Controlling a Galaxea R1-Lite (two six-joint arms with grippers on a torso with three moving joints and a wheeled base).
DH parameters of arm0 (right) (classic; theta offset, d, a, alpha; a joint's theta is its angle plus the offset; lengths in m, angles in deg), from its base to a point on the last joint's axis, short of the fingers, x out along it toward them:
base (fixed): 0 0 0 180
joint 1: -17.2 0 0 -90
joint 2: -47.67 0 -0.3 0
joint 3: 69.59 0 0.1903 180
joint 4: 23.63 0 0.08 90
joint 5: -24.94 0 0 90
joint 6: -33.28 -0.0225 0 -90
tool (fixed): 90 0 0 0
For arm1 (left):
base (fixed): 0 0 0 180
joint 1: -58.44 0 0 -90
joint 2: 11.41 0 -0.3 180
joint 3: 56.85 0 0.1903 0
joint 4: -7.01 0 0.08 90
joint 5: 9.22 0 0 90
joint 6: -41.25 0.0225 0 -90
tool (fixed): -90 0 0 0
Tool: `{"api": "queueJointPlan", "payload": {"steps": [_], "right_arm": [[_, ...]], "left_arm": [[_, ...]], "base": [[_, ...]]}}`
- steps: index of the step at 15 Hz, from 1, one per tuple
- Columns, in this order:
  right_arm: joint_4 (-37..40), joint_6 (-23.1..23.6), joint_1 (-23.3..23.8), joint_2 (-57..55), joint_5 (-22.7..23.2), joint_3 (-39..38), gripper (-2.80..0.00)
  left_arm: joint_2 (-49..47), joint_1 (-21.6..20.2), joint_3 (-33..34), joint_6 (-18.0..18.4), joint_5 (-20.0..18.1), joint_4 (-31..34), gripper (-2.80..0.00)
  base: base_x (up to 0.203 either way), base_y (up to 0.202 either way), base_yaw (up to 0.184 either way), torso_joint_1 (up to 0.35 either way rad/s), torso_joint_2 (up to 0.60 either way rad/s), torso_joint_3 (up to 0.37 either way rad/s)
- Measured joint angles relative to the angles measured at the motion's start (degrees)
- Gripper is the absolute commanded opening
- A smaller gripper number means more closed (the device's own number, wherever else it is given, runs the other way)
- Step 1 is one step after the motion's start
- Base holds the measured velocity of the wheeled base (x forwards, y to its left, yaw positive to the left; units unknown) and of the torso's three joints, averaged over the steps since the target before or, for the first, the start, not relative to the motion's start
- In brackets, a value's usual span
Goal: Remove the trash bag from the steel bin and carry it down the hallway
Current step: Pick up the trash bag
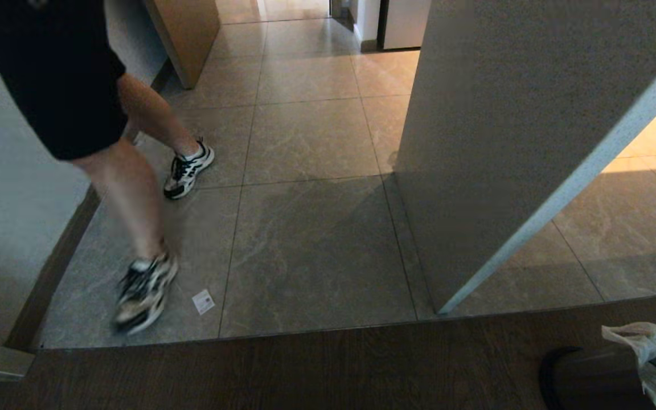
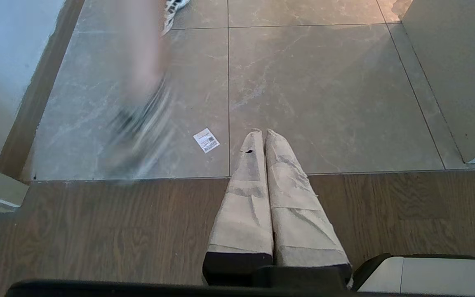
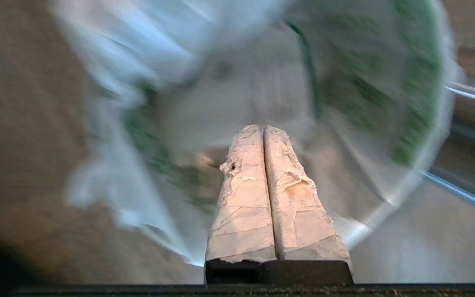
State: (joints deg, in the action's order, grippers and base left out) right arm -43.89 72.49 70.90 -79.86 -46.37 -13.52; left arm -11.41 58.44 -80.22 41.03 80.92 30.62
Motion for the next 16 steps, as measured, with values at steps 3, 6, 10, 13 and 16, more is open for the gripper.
{"api": "queueJointPlan", "payload": {"steps": [3, 6, 10, 13, 16], "right_arm": [[0.1, -3.3, -3.1, -0.1, 0.0, 1.8, 0.0], [-0.2, -5.3, -5.0, -1.2, 0.0, 3.7, 0.0], [0.8, -7.3, -5.7, -2.2, 1.8, 3.8, 0.0], [1.5, -7.9, -5.9, -2.1, 3.1, 4.6, 0.0], [4.6, -9.0, -6.0, 1.0, 6.6, 5.5, 0.0]], "left_arm": [[0.0, 0.0, 0.0, 0.0, 0.0, 0.0, -2.8], [0.0, 0.0, 0.0, 0.0, 0.0, 0.0, -2.8], [0.0, 0.0, 0.0, 0.0, 0.0, 0.0, -2.8], [0.0, 0.0, 0.0, 0.0, 0.0, 0.0, -2.8], [0.0, 0.0, 0.0, 0.0, 0.0, 0.0, -2.8]], "base": [[0.0, 0.0, 0.0, 0.0, 0.0, 0.0], [0.0, 0.0, 0.0, 0.0, 0.0, 0.0], [0.0, 0.0, 0.0, 0.0, 0.0, 0.0], [0.0, 0.0, 0.0, 0.0, 0.0, 0.0], [0.0, 0.0, 0.0, 0.0, 0.0, 0.0]]}}
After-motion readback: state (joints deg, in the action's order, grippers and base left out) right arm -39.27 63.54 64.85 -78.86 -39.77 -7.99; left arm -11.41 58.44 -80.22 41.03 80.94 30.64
